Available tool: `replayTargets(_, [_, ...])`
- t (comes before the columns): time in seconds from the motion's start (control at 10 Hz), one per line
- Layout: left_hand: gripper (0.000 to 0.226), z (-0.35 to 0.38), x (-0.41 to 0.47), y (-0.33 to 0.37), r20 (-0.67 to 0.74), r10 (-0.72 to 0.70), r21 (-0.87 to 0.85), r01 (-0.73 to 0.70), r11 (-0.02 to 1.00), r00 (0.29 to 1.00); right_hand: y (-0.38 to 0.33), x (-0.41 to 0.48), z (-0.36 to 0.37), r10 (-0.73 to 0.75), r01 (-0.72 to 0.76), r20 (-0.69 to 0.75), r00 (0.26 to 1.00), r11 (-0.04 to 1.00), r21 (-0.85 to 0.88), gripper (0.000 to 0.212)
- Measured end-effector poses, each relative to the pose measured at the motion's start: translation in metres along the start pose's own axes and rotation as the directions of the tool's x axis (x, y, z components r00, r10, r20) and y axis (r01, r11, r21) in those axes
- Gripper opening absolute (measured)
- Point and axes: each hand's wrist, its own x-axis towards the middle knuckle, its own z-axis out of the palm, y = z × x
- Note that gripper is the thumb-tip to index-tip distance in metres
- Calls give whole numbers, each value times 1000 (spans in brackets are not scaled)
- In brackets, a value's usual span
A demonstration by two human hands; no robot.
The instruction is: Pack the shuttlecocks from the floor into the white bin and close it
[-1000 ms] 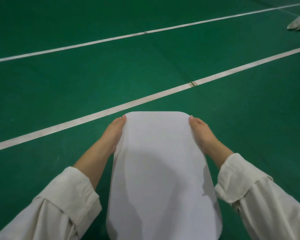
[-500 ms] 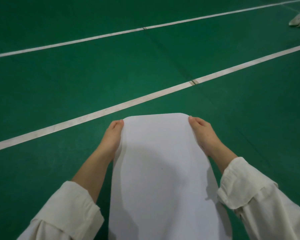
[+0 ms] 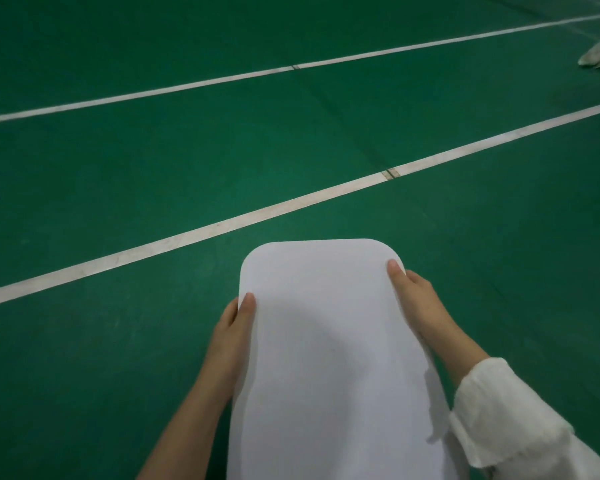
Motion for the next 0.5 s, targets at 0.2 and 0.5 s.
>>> replayTargets(0.2, [30,-3,26,18,-26,44,38,-43,998,999,-25,14,15,-118,122,-53,992,988,99,38])
replayTargets(0.5, [51,-24,43,28,44,86,698,-93,710,995,-48,8,23,-319,229,-62,946,791,-567,44])
